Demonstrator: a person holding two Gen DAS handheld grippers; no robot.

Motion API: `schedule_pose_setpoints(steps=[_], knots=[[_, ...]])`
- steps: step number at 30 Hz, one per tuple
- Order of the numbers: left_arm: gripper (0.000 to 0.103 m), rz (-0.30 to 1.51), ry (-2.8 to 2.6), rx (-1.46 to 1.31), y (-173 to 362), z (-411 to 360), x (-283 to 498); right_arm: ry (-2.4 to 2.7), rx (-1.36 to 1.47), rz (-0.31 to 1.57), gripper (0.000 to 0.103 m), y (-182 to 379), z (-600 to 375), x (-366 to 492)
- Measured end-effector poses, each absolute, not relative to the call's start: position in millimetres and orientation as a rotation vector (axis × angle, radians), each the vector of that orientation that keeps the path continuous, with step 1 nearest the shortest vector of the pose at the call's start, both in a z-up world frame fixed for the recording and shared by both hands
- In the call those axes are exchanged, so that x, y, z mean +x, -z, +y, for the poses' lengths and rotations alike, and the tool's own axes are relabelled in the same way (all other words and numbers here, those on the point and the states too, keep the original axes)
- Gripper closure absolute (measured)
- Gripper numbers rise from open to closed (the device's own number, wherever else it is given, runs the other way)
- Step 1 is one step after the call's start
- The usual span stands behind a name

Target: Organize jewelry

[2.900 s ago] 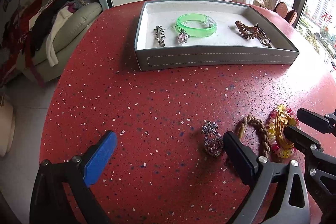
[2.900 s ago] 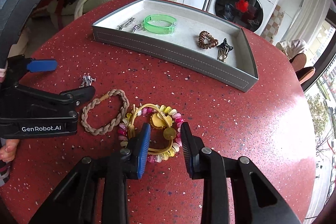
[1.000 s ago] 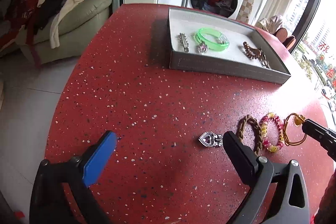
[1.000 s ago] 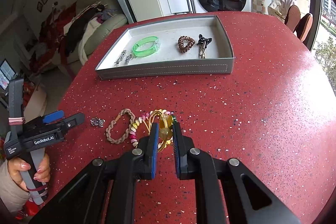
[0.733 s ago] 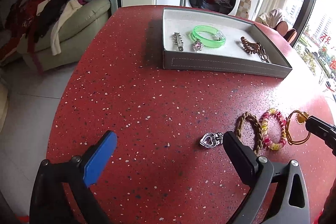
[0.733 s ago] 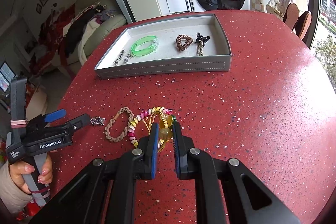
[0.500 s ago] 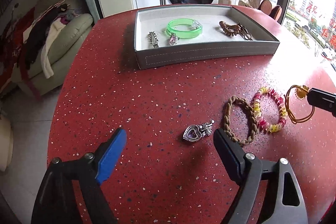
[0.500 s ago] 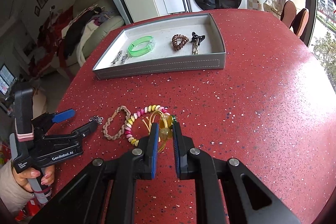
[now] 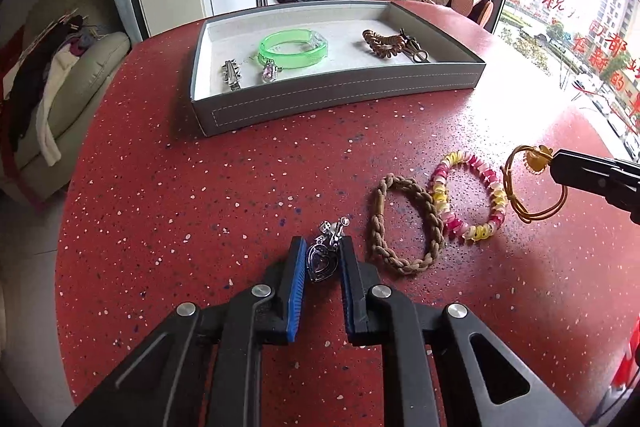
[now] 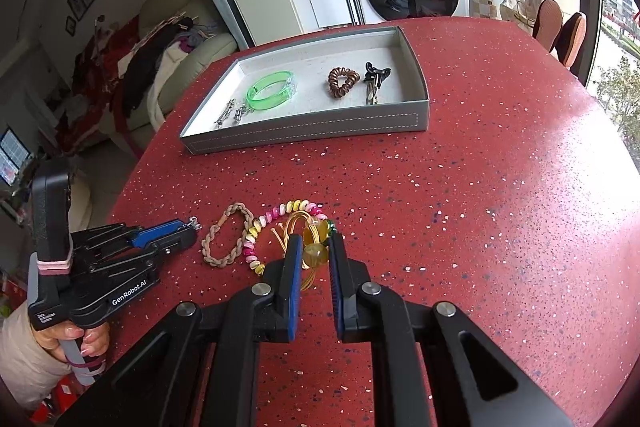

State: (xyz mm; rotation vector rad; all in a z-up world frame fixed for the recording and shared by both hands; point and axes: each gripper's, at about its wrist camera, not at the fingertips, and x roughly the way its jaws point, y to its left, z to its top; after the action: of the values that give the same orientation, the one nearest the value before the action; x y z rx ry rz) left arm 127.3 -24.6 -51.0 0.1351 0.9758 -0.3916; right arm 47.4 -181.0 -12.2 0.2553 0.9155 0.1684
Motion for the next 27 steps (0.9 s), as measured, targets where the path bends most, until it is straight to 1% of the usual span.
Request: schedule_pose_setpoints(steps=[7, 15, 27], knots=[[0.068, 0.966, 0.382, 0.062, 39.7, -11.2, 126.7, -0.175, 0.272, 0.905, 0.089, 4.6, -181.4, 53.6], [0.068, 0.909, 0.388, 0.024, 4.7, -10.9, 138.6, -0.187, 0.263, 0.873, 0.089, -19.5, -182.9, 77.0], [0.068, 0.817, 0.366, 0.034, -49.7, -27.6, 217.1, -0.188, 0.258, 0.827, 0.089, -61.5, -191.0, 161.0]])
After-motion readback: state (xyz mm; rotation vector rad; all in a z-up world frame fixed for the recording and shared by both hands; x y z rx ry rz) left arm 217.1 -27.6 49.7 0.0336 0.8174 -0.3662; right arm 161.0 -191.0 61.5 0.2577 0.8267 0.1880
